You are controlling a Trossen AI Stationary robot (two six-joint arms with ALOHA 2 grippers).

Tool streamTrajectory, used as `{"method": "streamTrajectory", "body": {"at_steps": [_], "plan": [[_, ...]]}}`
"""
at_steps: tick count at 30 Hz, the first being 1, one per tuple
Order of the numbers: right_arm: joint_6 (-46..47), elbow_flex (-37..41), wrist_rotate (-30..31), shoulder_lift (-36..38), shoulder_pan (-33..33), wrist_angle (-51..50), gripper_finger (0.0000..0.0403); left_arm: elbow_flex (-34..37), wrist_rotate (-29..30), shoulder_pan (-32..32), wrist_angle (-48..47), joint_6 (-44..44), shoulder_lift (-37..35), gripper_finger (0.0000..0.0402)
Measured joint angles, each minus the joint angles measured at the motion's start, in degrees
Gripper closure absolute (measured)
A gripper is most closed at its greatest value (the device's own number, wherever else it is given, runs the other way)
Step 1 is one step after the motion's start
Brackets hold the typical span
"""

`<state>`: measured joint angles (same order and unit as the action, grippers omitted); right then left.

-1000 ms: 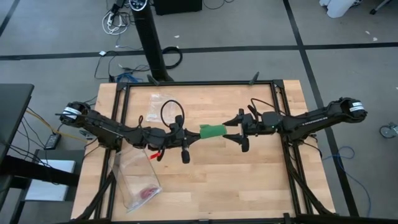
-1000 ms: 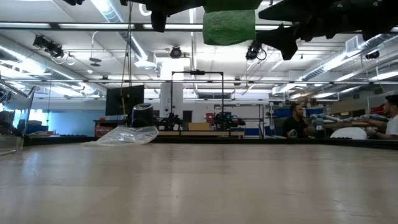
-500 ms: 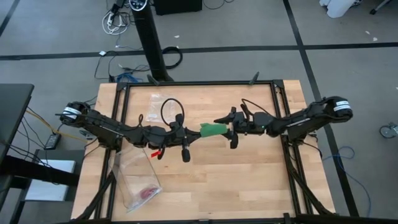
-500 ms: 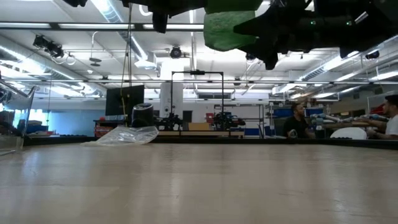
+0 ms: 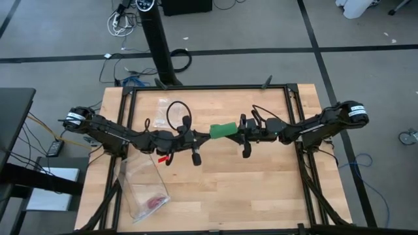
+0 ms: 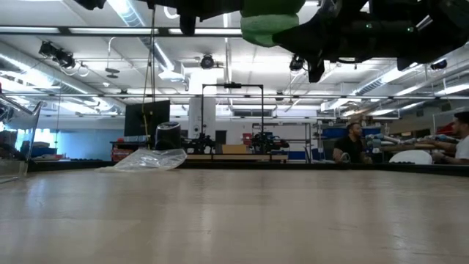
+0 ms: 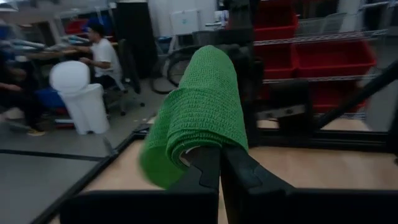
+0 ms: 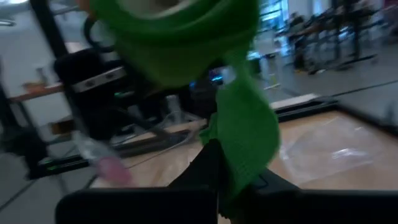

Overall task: Roll bandage
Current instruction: Roll the green bandage

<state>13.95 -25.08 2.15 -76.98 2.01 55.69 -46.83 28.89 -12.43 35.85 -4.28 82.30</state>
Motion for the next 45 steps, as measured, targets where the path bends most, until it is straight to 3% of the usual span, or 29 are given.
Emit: {"method": "streamTrajectory", "body": {"at_steps": [6, 17, 21, 25, 30, 35, 45], "plan": [[2.06, 0.00, -3.24, 1.72, 1.92, -4.76, 0.0397, 0.00, 4.85, 0.48, 0.08, -3.28, 0.00, 0.0398], [3.09, 0.00, -1.39, 3.58, 3.81, -5.31, 0.0400, 0.22, 17.05, 0.40, -9.88, -6.31, 1.08, 0.0398], [3.96, 0.00, -1.51, 3.58, 3.69, -5.82, 0.0400, 0.24, 17.73, 0.40, -5.23, -7.17, 3.62, 0.0398], [3.94, 0.00, -1.87, 3.58, 3.10, -7.37, 0.0398, 0.24, 14.15, 0.42, 2.29, -9.20, 4.77, 0.0398], [3.52, 0.00, -1.87, 3.58, 1.86, -8.25, 0.0392, 0.24, 13.20, 0.26, 5.08, -10.62, 4.67, 0.0398], [3.38, 0.00, -1.49, 3.58, 0.36, -10.19, 0.0349, 0.24, 12.73, -0.42, 5.06, -10.65, 4.61, 0.0398], [0.06, 0.00, -2.08, 8.12, -2.20, -15.02, 0.0200, -1.94, 12.33, -2.94, 4.00, -13.72, 4.57, 0.0398]]}}
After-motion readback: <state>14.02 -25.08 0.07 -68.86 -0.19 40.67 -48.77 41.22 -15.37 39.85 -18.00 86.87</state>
